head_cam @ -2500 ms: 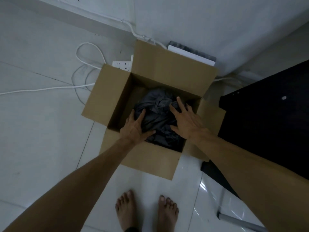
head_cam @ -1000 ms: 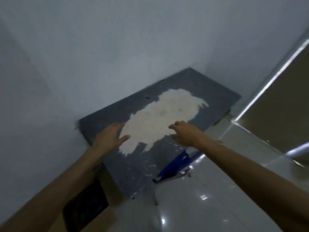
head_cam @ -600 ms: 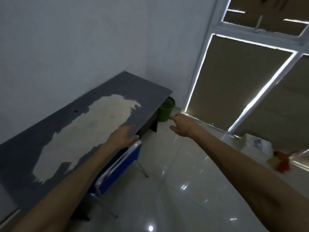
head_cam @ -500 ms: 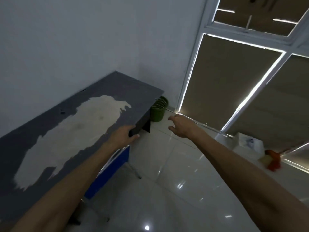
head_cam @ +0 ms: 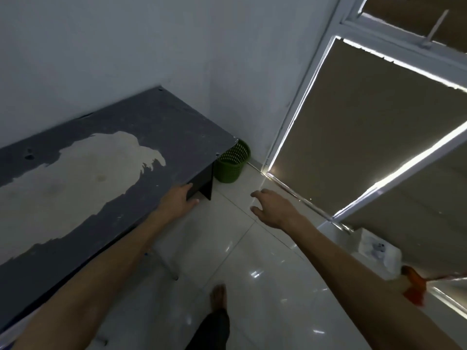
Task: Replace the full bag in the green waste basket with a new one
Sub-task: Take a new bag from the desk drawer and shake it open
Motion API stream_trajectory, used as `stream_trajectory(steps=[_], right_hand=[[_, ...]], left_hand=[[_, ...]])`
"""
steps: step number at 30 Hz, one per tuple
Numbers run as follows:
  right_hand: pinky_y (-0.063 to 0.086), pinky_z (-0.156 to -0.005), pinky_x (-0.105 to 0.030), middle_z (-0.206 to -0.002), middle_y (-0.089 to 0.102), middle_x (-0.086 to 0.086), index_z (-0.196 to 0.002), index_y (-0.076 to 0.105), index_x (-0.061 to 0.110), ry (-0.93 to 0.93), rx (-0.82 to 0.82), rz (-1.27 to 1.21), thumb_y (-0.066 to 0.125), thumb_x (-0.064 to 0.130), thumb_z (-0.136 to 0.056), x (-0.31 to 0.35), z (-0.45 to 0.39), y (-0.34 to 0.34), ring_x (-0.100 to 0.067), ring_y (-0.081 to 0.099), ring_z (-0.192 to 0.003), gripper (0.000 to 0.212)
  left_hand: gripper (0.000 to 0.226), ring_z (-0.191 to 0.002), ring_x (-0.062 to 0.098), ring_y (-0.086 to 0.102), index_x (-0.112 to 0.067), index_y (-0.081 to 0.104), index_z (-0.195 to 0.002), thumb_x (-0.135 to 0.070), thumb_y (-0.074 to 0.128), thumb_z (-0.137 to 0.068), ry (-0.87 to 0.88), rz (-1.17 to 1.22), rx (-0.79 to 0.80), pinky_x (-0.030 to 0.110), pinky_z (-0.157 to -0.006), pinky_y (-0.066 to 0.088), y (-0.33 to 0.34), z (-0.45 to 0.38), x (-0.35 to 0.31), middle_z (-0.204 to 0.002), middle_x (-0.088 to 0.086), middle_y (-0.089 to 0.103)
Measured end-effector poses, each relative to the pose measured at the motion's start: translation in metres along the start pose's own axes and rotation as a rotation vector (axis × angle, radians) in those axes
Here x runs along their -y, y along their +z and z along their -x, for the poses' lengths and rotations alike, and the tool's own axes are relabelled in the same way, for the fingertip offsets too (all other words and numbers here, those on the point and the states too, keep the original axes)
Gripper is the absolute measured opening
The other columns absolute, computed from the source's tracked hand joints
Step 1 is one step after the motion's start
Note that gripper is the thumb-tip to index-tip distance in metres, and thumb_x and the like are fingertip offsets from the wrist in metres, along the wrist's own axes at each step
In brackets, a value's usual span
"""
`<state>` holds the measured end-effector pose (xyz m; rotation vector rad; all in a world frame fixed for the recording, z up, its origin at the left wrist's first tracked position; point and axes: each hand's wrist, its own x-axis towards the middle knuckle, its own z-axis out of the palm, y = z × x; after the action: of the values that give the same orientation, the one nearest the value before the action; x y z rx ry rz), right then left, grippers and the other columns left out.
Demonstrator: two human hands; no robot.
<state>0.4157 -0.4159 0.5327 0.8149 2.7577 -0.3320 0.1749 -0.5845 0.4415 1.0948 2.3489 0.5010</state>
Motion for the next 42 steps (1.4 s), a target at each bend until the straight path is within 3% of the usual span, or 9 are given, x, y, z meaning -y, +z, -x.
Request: stream_trajectory(steps=[7, 14, 17, 21, 26, 30, 33, 42], right_hand=[[0.047, -0.095, -0.043, -0.139, 0.046, -0.011, -0.143, 0.042, 0.015, -0.204, 0.077, 0.084, 0.047, 0.036, -0.098, -0.067, -0.119, -0.030, -0.028, 0.047, -0.124, 0.050], [0.048, -0.092, -0.041, -0.132, 0.049, -0.013, -0.138, 0.047, 0.012, -0.506, 0.151, 0.204, 0.048, 0.034, -0.098, -0.112, -0.238, -0.021, -0.029, 0.049, -0.120, 0.046], [0.049, -0.087, -0.041, -0.124, 0.053, -0.015, -0.131, 0.051, 0.009, -0.692, 0.116, 0.251, 0.047, 0.030, -0.097, -0.128, -0.295, 0.012, -0.030, 0.054, -0.112, 0.041], [0.052, -0.080, -0.040, -0.118, 0.054, -0.012, -0.121, 0.053, 0.009, -0.818, 0.083, 0.257, 0.049, 0.025, -0.095, -0.141, -0.352, 0.066, -0.028, 0.054, -0.107, 0.031], [0.052, -0.076, -0.038, -0.115, 0.054, -0.008, -0.122, 0.054, 0.014, -0.911, -0.070, 0.196, 0.052, 0.028, -0.094, -0.127, -0.418, 0.139, -0.026, 0.053, -0.107, 0.031], [0.050, -0.072, -0.036, -0.113, 0.059, -0.009, -0.121, 0.058, 0.013, -0.893, -0.269, 0.019, 0.051, 0.034, -0.095, -0.109, -0.460, 0.193, -0.027, 0.057, -0.104, 0.034], [0.057, -0.068, -0.035, -0.103, 0.066, -0.006, -0.113, 0.062, 0.016, -0.871, -0.399, -0.115, 0.051, 0.041, -0.095, -0.093, -0.488, 0.228, -0.023, 0.065, -0.090, 0.033], [0.047, -0.060, -0.028, -0.097, 0.069, -0.005, -0.105, 0.062, 0.017, -0.952, -0.845, -0.319, 0.049, 0.052, -0.094, -0.051, -0.542, 0.270, -0.027, 0.068, -0.081, 0.040]], left_hand=[[0.080, -0.131, 0.034, 0.045, -0.011, 0.034, -0.150, -0.053, 0.059, -0.086, -0.068, -0.112, -0.091, 0.045, -0.108, 0.040, 0.026, -0.103, -0.033, -0.147, 0.015, 0.045], [0.071, -0.135, 0.034, 0.039, -0.014, 0.034, -0.148, -0.045, 0.061, -0.090, -0.286, -0.086, -0.165, 0.047, -0.108, 0.040, 0.052, -0.157, -0.055, -0.152, 0.016, 0.035], [0.073, -0.143, 0.037, 0.030, -0.011, 0.032, -0.150, -0.043, 0.061, -0.092, -0.370, -0.100, -0.325, 0.051, -0.110, 0.037, 0.082, -0.179, -0.046, -0.158, 0.018, 0.025], [0.073, -0.142, 0.039, 0.030, -0.008, 0.035, -0.149, -0.041, 0.063, -0.091, -0.436, -0.239, -0.526, 0.053, -0.113, 0.032, 0.125, -0.200, -0.034, -0.155, 0.022, 0.030], [0.070, -0.140, 0.035, 0.036, -0.008, 0.039, -0.146, -0.046, 0.059, -0.091, -0.445, -0.477, -0.732, 0.049, -0.118, 0.023, 0.167, -0.229, 0.005, -0.151, 0.019, 0.038], [0.076, -0.147, 0.033, 0.022, -0.007, 0.028, -0.152, -0.040, 0.061, -0.091, -0.398, -0.597, -0.931, 0.052, -0.121, 0.013, 0.200, -0.243, 0.033, -0.157, 0.020, 0.026], [0.076, -0.148, 0.035, 0.014, -0.005, 0.025, -0.152, -0.035, 0.061, -0.092, -0.335, -0.706, -1.062, 0.053, -0.121, 0.009, 0.225, -0.255, 0.048, -0.158, 0.024, 0.021], [0.074, -0.148, 0.035, 0.017, -0.004, 0.032, -0.150, -0.033, 0.062, -0.090, -0.195, -0.888, -1.146, 0.050, -0.121, 0.016, 0.267, -0.293, 0.122, -0.158, 0.024, 0.018]])
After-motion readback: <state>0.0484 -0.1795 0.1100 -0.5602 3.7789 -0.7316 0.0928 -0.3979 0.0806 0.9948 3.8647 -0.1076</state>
